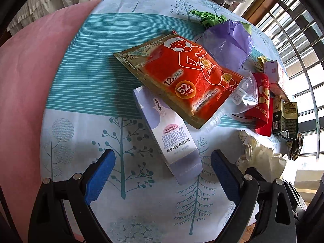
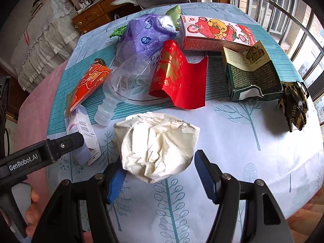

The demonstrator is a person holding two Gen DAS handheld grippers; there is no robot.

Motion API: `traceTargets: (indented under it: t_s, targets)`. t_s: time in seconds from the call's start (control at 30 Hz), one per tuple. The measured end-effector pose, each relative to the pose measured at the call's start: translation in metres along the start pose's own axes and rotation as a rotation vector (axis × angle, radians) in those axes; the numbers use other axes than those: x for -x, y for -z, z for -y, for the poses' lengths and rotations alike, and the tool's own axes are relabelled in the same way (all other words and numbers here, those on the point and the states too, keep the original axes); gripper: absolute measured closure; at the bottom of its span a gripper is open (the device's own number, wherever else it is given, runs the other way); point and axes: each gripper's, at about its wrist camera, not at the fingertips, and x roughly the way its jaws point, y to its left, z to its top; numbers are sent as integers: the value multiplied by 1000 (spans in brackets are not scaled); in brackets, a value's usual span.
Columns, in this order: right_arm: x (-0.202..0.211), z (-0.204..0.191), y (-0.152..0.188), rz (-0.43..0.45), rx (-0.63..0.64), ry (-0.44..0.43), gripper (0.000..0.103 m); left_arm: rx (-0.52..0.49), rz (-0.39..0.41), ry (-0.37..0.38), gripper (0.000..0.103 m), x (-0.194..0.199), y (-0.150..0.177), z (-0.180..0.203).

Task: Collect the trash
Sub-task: 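Grasp the white-purple milk carton with left tool while right tool grasps crumpled tissue, then carry carton and tissue over the bin and open both tools to drop them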

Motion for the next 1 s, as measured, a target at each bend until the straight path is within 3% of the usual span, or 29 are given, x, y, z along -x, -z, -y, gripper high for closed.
traceTargets:
  t_s: [0.07,0.13,0.17,0.23,0.4,0.47,0.77,1.0]
  targets:
    - [-4,3,0,-3,-18,3,37,-8,-20,-5,22,-11,-5,1]
    - [-5,6,-1,8,-31,5,47,-11,-42,10,40,-18,-8,-1]
    - [-5,7,-1,9,-35,0,58,-9,-50,15,45,-21,-10,-5]
    - [-4,9,-2,14,-36,0,59,-9,-53,10,65,-24,-11,-8]
    - [5,12,1,26,-30,-8,67,-21,-35,0,68,-20,-8,-17]
    - [9,14,2,13,-19,-20,90,-18,-27,-11,68,-16,-3,-23]
    - [48,14,12,19,97,-80,90,26,31,-22,69,28,41,-35]
    - [99,23,42,54,249,-169,90,64,134,-3,69,88,117,-13]
